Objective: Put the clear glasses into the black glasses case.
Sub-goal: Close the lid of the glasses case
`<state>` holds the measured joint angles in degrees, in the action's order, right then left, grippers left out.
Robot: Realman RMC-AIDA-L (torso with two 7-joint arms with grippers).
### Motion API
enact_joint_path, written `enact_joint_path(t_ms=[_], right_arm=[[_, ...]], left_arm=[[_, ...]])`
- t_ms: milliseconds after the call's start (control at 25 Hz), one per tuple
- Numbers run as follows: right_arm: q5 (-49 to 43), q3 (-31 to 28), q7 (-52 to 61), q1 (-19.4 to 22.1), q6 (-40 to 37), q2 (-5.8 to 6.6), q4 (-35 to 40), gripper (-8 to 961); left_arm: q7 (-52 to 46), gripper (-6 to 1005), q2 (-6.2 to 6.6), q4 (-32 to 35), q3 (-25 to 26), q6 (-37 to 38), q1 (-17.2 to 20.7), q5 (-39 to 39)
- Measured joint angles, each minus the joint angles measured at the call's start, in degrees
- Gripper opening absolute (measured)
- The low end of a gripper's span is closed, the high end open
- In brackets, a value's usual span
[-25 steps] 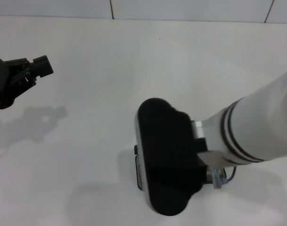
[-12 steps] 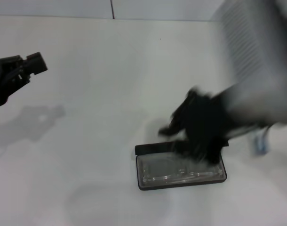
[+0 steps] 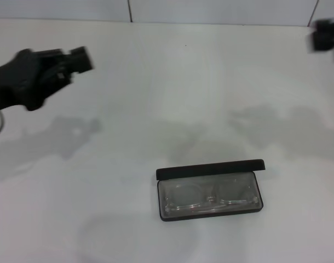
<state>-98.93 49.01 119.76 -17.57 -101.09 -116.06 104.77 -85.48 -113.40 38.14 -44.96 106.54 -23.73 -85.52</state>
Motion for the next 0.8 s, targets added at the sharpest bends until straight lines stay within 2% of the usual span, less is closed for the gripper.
enact_joint_path(t_ms=[160,280,400,520,560,640,800], right_arm=[[2.63,-9.40,-5.84,1.16,1.61,0.32,-11.72,160],[2.87,-16.90,-10.00,1.06,1.80,0.48,-21.14,160],[2.87,-20.77,-12.96,0.99,1.55,0.57,-27.64,161],[2.65,-21.27,-14.27,1.02,1.71,0.58,-30.43,161],[2.52,-21.36,-15.38,1.09,1.87,0.58,-32.92,161],[2.51,-21.38,-15.71,1.13,1.87,0.58,-33.74,161],[2.50,-21.18,-16.86,1.13,1.88,0.58,-36.52,161]], left_arm=[[-0.05,133,-1.57,-0.47,-3.27,-0.26,-3.78,-2.24],[-0.11,140,-3.75,-0.88,-5.80,-1.70,-7.33,-6.93],[-0.01,148,-5.94,-3.01,-7.63,-5.33,-11.18,-14.62],[0.65,155,-6.26,-6.64,-9.61,-8.32,-13.19,-16.66],[2.30,158,-6.28,-11.14,-11.37,-11.57,-15.17,-16.99],[4.28,158,-6.47,-14.36,-12.32,-14.37,-16.52,-17.03],[5.03,158,-6.86,-16.36,-14.09,-17.87,-17.17,-16.59]])
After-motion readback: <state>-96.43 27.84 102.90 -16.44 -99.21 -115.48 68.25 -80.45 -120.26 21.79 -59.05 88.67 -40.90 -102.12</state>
